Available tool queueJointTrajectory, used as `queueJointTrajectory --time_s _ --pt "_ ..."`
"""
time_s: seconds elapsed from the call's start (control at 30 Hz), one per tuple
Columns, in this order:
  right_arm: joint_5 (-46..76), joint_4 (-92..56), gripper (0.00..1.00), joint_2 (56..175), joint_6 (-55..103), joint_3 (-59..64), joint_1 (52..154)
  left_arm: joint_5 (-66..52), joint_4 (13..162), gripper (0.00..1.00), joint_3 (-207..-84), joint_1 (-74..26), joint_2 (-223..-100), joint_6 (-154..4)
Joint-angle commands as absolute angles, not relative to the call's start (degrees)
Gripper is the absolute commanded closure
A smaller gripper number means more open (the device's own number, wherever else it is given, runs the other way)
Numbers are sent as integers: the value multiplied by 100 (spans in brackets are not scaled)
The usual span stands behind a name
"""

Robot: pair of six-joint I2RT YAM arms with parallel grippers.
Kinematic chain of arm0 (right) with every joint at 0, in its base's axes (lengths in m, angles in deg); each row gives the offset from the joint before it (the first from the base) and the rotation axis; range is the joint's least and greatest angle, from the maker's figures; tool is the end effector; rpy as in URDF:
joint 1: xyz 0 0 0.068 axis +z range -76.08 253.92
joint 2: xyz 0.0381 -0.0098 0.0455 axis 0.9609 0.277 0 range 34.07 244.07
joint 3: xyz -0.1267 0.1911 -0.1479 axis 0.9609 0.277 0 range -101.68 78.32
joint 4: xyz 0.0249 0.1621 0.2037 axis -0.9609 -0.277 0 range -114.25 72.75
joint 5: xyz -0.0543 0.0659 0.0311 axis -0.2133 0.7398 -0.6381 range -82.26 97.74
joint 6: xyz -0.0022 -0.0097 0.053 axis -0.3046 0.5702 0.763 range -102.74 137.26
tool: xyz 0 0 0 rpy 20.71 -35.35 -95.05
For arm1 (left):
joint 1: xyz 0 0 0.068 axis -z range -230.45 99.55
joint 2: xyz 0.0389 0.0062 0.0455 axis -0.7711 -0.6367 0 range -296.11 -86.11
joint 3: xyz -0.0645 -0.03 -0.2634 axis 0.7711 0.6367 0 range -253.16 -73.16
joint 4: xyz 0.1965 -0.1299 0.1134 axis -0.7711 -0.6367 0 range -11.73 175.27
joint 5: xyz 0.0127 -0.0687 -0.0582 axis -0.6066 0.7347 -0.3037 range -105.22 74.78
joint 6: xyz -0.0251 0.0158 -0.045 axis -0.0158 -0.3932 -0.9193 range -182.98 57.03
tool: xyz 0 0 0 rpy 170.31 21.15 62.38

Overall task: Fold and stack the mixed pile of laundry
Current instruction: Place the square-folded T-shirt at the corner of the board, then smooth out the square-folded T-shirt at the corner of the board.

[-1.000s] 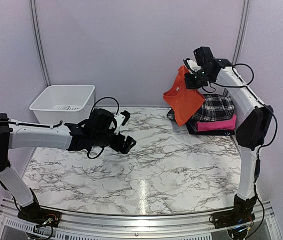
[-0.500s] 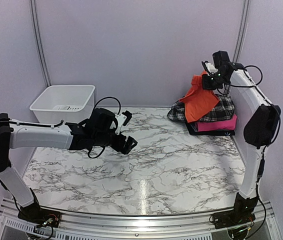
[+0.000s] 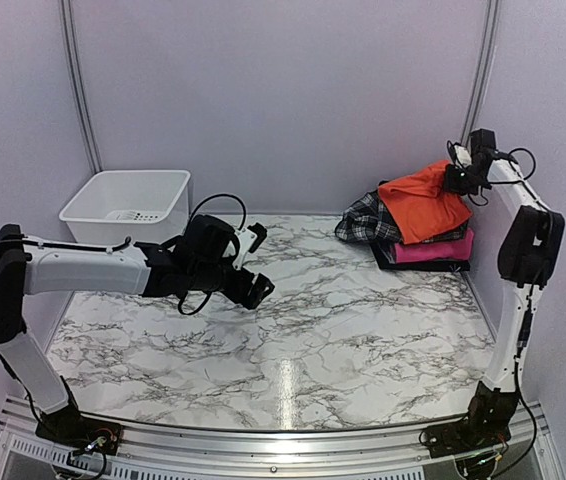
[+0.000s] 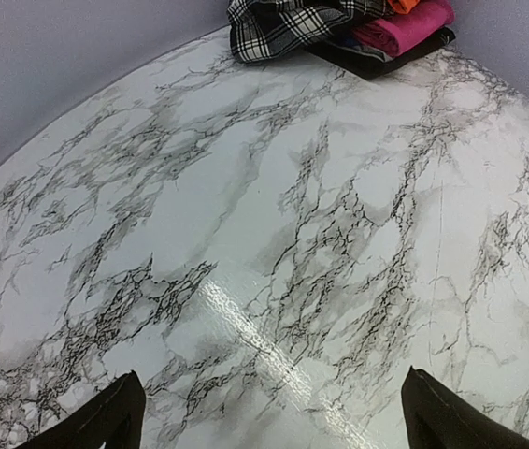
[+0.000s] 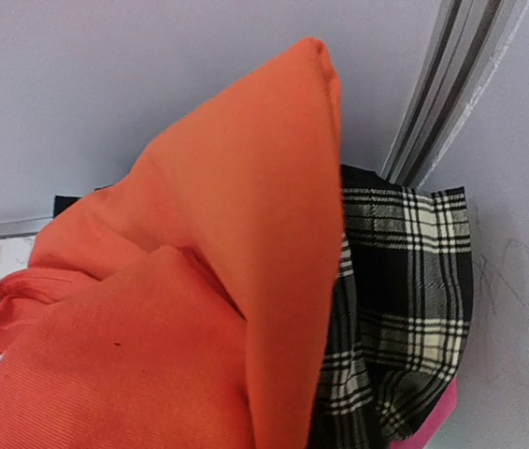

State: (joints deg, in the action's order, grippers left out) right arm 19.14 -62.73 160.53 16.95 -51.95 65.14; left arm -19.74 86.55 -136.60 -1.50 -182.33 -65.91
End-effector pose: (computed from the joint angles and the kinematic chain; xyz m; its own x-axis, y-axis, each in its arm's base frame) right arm 0.4939 -0.0692 0.3297 -0.6569 0.0960 -0.7478 0.0002 0.9919 0.1272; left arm 0.2519 -0.2850 0.2366 -0.3789 0.3574 -0.8537 0.6892 0.7246 -0.0026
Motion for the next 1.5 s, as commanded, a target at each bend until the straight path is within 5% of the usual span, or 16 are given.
queueJointTrajectory --time_s 0.0,0.4,0.9,1.27,1.47 --pt "2241 -5846 87 16439 1684 -5294 6406 -1933 8347 1 -13921 -217 -18391 -6406" --pt "1188 -5734 34 16416 2264 -5153 6128 -1760 8202 1 -14050 -365 -18455 -6386" --pt "2184 -5173 7 15941 4006 -4416 5722 -1419 8131 1 -14198 -532 -18599 -6368" --pt "2051 -5144 6 15356 4094 -3795 5660 -1342 8130 1 -14147 -610 -18565 -6412" --pt "2644 -3737 12 13778 4398 -1593 5686 -1292 8131 1 -14159 -633 -18597 -6495"
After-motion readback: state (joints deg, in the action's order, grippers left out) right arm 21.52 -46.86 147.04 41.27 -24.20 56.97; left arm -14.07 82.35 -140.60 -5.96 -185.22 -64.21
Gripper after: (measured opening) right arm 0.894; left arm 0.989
